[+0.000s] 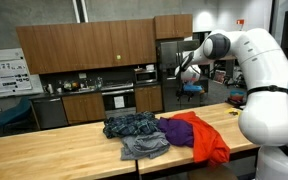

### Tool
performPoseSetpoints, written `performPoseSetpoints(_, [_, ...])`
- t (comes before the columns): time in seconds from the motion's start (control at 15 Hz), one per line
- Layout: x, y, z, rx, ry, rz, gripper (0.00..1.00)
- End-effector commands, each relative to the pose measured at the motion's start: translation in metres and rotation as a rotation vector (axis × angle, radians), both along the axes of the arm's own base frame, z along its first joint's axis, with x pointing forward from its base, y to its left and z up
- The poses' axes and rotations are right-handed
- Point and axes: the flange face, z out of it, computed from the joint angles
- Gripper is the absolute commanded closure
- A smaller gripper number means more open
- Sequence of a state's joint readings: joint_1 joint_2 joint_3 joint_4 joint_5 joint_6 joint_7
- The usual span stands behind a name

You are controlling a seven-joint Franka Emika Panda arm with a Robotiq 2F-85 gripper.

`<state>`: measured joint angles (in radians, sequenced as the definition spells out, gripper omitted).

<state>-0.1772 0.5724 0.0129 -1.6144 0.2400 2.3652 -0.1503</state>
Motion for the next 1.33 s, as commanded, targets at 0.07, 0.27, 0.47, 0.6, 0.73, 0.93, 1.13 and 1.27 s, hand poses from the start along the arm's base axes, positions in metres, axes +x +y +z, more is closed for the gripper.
performPoseSetpoints(0.07, [0.023,-0.001,-0.031,0.030,0.068,-0.006,0.00])
performPoseSetpoints(0.27, [0.030,-0.003,-0.054,0.047,0.108,-0.004,0.00])
performPoseSetpoints(0.47, [0.037,-0.007,-0.073,0.056,0.142,-0.018,0.00])
performPoseSetpoints(0.6, [0.041,-0.011,-0.084,0.062,0.163,-0.025,0.00])
performPoseSetpoints(0.73, [0.043,-0.013,-0.096,0.067,0.184,-0.034,0.00])
performPoseSetpoints(0.93, [0.046,-0.013,-0.110,0.054,0.219,-0.063,0.00])
performPoseSetpoints(1.13, [0.046,-0.015,-0.122,0.040,0.253,-0.110,0.00])
performPoseSetpoints(1.27, [0.046,-0.015,-0.125,0.012,0.274,-0.154,0.00])
